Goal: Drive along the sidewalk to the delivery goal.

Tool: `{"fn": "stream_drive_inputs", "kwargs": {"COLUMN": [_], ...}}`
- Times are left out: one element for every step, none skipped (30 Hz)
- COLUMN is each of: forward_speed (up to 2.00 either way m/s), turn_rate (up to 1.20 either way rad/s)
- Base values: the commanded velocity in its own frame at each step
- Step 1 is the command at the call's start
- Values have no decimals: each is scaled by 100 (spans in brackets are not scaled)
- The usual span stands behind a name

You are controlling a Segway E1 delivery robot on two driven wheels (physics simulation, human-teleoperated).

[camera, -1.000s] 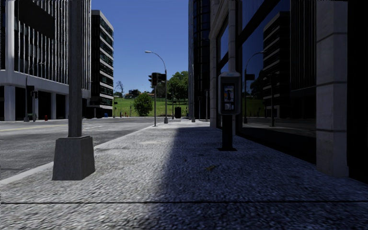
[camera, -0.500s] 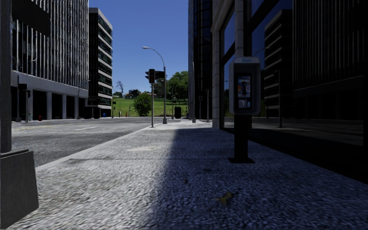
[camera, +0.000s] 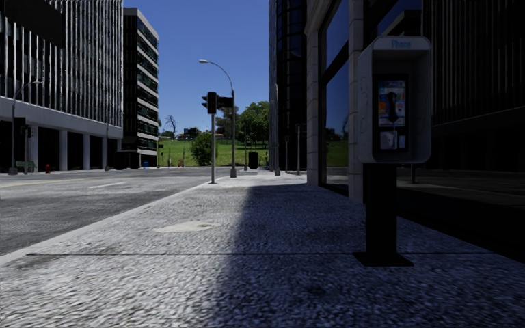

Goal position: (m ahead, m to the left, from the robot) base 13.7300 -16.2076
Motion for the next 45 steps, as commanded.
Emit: {"fn": "stream_drive_inputs", "kwargs": {"forward_speed": [200, 200, 200, 200, 200, 200, 200, 200, 200, 200, 200, 200, 200, 200, 200, 200, 200, 200, 200, 200, 200, 200, 200, 200, 200, 200, 200, 200, 200, 200, 200, 200, 200, 200, 200, 200, 200, 200, 200, 200, 200, 200, 200, 200, 200], "turn_rate": [0, 0, 0, 0, 0, 0, 0, 0, 0, 0, 0, 0, 0, 0, 0, 0, 0, 0, 0, 0, 0, 0, 0, 0, 0, 0, 0, 0, 0, 0, 0, 0, 0, 0, 0, 0, 0, 0, 0, 0, 0, 0, 0, 0, 0]}}
